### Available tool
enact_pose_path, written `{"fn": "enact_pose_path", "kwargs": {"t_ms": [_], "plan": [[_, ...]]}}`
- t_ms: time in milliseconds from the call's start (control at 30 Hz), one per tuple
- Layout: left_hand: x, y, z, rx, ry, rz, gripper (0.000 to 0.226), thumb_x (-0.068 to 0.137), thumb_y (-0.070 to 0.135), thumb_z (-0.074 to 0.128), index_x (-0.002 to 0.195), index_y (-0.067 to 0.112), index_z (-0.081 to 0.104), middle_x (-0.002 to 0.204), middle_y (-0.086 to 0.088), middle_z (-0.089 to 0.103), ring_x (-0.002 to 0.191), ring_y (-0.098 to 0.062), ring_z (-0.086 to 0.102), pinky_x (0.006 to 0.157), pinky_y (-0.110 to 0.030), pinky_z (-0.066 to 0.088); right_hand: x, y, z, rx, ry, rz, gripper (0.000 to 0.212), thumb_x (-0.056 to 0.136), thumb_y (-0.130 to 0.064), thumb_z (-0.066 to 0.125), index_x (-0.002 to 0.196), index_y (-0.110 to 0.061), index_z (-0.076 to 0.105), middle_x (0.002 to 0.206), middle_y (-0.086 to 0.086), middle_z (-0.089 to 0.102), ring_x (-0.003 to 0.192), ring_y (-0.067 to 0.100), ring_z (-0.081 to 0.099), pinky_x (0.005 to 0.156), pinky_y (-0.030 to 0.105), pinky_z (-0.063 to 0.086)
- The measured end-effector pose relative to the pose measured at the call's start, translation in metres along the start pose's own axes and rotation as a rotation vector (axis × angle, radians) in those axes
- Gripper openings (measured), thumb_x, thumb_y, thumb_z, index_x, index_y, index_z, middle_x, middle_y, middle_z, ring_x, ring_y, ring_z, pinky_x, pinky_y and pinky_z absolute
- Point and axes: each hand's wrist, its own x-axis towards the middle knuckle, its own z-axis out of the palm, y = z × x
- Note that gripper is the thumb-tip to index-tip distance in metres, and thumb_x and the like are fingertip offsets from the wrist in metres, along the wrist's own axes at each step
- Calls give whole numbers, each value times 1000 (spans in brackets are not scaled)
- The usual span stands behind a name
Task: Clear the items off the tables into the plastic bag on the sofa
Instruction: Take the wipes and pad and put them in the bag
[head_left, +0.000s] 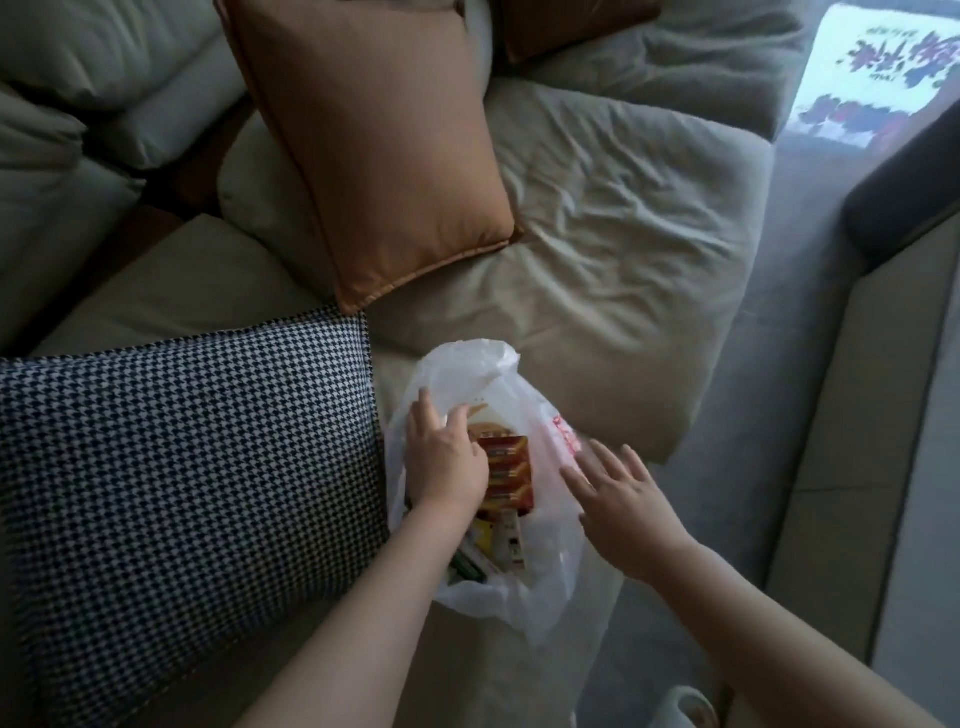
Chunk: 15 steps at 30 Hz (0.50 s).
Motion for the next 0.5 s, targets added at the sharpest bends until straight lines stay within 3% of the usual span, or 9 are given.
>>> {"fn": "enact_pose_path", "kwargs": {"t_ms": [133, 233, 300, 333, 400, 433, 500], "plan": [[-37, 51, 17, 46, -61, 55, 44, 95, 21, 42, 138, 22, 44, 160, -12, 5, 147, -28, 10, 120, -40, 17, -38, 32, 0, 27, 62, 71, 69, 38, -31, 89, 103, -18, 73, 104, 5, 72, 102, 28, 68, 82, 51, 54], [-56, 91, 33, 95, -162, 164, 53, 90, 32, 26, 138, 21, 46, 157, -10, 20, 142, -25, 24, 117, -35, 20, -69, 56, 0, 75, 101, 123, 66, 40, -32, 88, 103, -18, 73, 106, 5, 72, 102, 27, 68, 82, 51, 54], [-69, 118, 49, 121, -267, 246, 48, 91, 29, 39, 137, 21, 46, 150, -4, 35, 139, -22, 29, 115, -35, 25, -92, 74, 0, 112, 73, 161, 68, 45, -35, 87, 109, -18, 70, 111, 6, 70, 107, 27, 65, 86, 52, 52], [-76, 133, 56, 140, -304, 282, 45, 91, 27, 44, 136, 22, 47, 144, -2, 43, 137, -21, 32, 114, -36, 26, -104, 84, -1, 125, 54, 181, 68, 54, -36, 83, 117, -17, 65, 121, 7, 66, 116, 28, 60, 94, 53, 47], [-91, 162, 69, 178, -354, 348, 42, 92, 26, 46, 133, 21, 49, 137, 0, 50, 133, -20, 38, 112, -37, 28, -127, 104, 0, 172, 31, 199, 65, 83, -35, 62, 141, -17, 40, 149, 8, 39, 140, 27, 31, 114, 51, 22], [-100, 177, 74, 196, -386, 368, 42, 92, 25, 46, 133, 21, 49, 137, 0, 51, 132, -20, 39, 112, -37, 28, -138, 115, 2, 199, 8, 220, 63, 91, -33, 50, 147, -17, 26, 156, 6, 25, 146, 25, 17, 117, 49, 10], [-118, 206, 85, 222, -435, 397, 42, 93, 25, 46, 136, 20, 48, 139, -1, 51, 132, -20, 40, 112, -37, 27, -162, 137, 7, 221, -33, 272, 63, 95, -34, 42, 150, -20, 14, 159, 2, 13, 147, 21, 6, 118, 46, 1]]}}
